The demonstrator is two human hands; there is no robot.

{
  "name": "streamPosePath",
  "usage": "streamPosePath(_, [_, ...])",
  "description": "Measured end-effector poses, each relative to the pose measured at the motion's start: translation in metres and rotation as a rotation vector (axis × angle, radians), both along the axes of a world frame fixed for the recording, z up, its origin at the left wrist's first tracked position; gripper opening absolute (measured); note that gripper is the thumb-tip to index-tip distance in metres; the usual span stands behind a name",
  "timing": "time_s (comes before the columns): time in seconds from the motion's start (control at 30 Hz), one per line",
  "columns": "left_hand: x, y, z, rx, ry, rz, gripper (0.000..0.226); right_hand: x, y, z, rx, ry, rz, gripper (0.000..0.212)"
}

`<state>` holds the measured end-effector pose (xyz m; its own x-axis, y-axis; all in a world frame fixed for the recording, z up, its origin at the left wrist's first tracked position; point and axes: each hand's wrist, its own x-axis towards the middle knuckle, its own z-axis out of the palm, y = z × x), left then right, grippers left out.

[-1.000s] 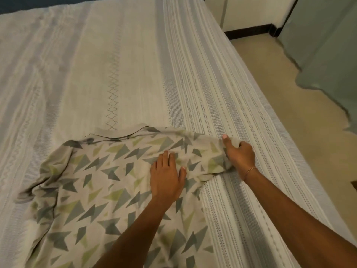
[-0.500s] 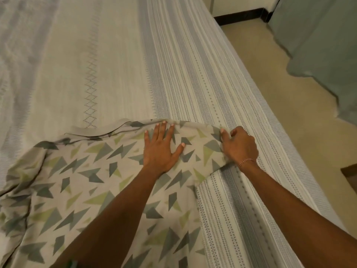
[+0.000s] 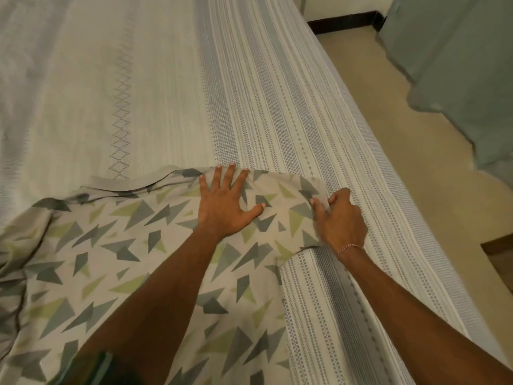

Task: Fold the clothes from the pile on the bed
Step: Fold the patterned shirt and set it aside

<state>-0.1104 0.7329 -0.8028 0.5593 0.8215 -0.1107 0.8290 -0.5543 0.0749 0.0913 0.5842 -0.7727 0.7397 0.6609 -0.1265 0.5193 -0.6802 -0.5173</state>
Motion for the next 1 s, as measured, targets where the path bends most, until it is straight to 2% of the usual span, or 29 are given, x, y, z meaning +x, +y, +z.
streamPosePath(0.1, [-0.002,0.002,0.002,-0.075,-0.056,-0.017,0.102,-0.010,-0.007,-0.009,-0.125,-0.168,-0.005,0.049])
streamPosePath(0.23, [-0.030,0.003,0.011,-0.158,-0.143,-0.073,0.095,-0.025,-0.010,-0.002,0.011,-0.199,-0.067,0.052])
streamPosePath(0.33, [-0.078,-0.011,0.024,-0.104,-0.175,-0.024,0.084,-0.050,-0.016,0.006,0.098,-0.477,0.072,0.047])
streamPosePath(0.43, [-0.139,-0.024,0.036,-0.046,-0.165,0.081,0.067,-0.093,-0.011,0.011,0.207,-0.523,0.306,0.039])
streamPosePath(0.6, [-0.268,-0.038,0.056,0.161,-0.126,0.352,0.051,-0.211,0.020,0.016,0.287,-0.274,0.659,0.028])
streamPosePath(0.73, [-0.369,-0.036,0.071,0.177,-0.069,0.626,0.067,-0.318,0.044,0.014,0.218,-0.049,0.961,0.030])
streamPosePath(0.83, [-0.426,-0.015,0.064,-0.030,-0.138,0.778,0.083,-0.382,0.072,0.016,0.182,0.212,0.953,0.038])
streamPosePath(0.9, [-0.453,0.001,0.059,-0.221,-0.265,0.737,0.076,-0.413,0.097,0.019,0.132,0.342,0.893,0.042])
streamPosePath(1.0, [-0.469,0.018,0.065,-0.442,-0.629,0.755,0.057,-0.442,0.132,0.016,0.081,0.374,0.904,0.046])
